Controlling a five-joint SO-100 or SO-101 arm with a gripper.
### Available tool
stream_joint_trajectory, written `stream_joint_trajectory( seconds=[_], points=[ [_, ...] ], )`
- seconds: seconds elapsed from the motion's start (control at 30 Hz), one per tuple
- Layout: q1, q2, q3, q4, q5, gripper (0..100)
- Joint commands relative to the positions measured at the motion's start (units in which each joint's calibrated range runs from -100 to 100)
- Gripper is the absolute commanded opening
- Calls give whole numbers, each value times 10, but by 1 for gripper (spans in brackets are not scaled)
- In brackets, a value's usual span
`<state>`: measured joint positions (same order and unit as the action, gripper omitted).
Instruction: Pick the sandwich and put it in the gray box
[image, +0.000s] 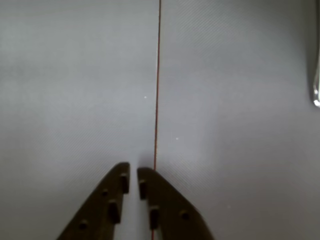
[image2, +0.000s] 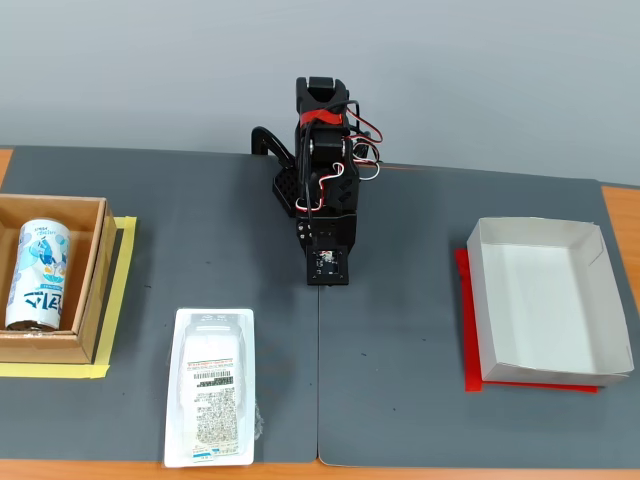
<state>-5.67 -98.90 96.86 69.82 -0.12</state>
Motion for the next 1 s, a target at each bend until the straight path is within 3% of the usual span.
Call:
stream_joint_trajectory(
  seconds=[0.0, 0.97],
  points=[
    [-1, -4, -31, -2, 1, 2],
    [-3, -2, -35, -4, -1, 2]
  ],
)
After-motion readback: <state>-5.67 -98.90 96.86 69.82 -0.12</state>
